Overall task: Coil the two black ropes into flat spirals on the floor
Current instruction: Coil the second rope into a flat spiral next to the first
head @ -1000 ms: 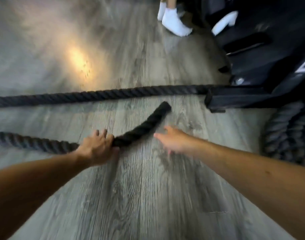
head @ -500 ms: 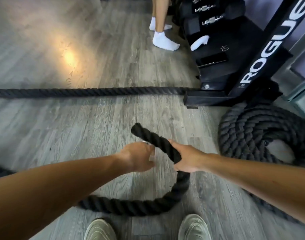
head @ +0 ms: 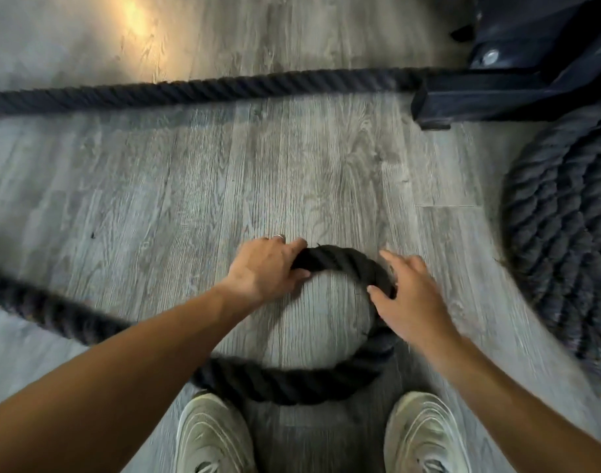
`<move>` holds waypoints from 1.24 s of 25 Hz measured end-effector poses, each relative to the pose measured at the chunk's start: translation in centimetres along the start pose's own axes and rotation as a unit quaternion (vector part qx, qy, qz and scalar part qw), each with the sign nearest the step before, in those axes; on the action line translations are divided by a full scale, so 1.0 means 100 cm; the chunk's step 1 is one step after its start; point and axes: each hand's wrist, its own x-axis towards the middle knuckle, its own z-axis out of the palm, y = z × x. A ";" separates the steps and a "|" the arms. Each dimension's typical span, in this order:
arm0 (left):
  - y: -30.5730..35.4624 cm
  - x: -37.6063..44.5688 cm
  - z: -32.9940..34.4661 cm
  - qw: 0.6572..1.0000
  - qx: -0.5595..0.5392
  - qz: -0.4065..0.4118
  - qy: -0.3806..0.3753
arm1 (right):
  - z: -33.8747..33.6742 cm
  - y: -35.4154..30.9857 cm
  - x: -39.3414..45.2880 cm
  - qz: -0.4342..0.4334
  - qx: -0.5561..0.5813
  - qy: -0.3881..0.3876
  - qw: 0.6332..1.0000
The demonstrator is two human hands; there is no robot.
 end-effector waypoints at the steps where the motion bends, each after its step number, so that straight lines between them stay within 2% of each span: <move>1: 0.003 0.001 0.003 0.999 -0.046 -0.025 0.001 | 0.008 0.004 -0.015 0.009 0.011 0.026 1.000; 3: 0.011 0.000 0.008 0.974 -0.194 -0.113 -0.014 | 0.026 0.001 -0.044 0.010 0.007 -0.023 1.000; 5: 0.021 -0.005 0.015 0.914 -0.342 -0.215 -0.027 | 0.047 -0.005 -0.064 -0.001 -0.029 -0.090 0.995; 6: 0.024 -0.008 0.017 0.887 -0.386 -0.250 -0.032 | 0.057 -0.009 -0.069 -0.008 -0.046 -0.098 0.994; 10: 0.029 -0.020 0.014 0.757 -0.565 -0.319 -0.075 | 0.076 -0.017 -0.056 -0.019 -0.054 -0.002 0.998; 11: 0.030 -0.022 0.013 0.740 -0.584 -0.324 -0.083 | 0.078 -0.016 -0.048 -0.028 -0.054 0.007 0.998; 14: 0.030 -0.023 0.011 0.723 -0.602 -0.326 -0.093 | 0.081 -0.019 -0.032 -0.046 -0.039 -0.001 0.998; 15: 0.027 -0.022 0.008 0.725 -0.598 -0.325 -0.104 | 0.083 -0.022 -0.031 -0.042 -0.023 0.002 0.999; 16: 0.024 -0.021 0.004 0.742 -0.578 -0.318 -0.117 | 0.084 -0.023 -0.032 -0.040 -0.001 0.012 0.999; 17: 0.019 -0.018 -0.002 0.781 -0.530 -0.304 -0.129 | 0.085 -0.023 -0.033 -0.041 0.019 0.026 0.999; 19: 0.006 -0.007 -0.010 0.880 -0.371 -0.271 -0.119 | 0.086 -0.020 -0.034 -0.052 0.046 0.049 0.996; 20: 0.001 0.002 -0.012 0.918 -0.299 -0.247 -0.084 | 0.085 -0.017 -0.033 -0.056 0.054 0.057 0.995; 22: -0.004 0.022 -0.015 0.960 -0.244 -0.136 0.018 | 0.083 -0.014 -0.030 -0.053 0.063 0.065 0.994; 23: -0.002 0.032 -0.018 0.970 -0.234 -0.051 0.048 | 0.083 -0.013 -0.029 -0.050 0.067 0.070 0.994; 24: -0.001 0.043 -0.020 0.975 -0.217 0.029 0.048 | 0.082 -0.012 -0.029 -0.050 0.067 0.077 0.994; 26: 0.006 0.061 -0.023 0.979 -0.156 0.131 -0.009 | 0.081 -0.009 -0.028 -0.057 0.068 0.082 0.993; 28: 0.011 0.068 -0.021 0.983 -0.100 0.151 -0.042 | 0.074 -0.005 -0.025 -0.073 0.070 0.065 0.993; 31: 0.008 0.056 -0.015 0.992 -0.072 0.094 0.038 | 0.046 0.013 -0.009 -0.128 0.055 0.015 0.990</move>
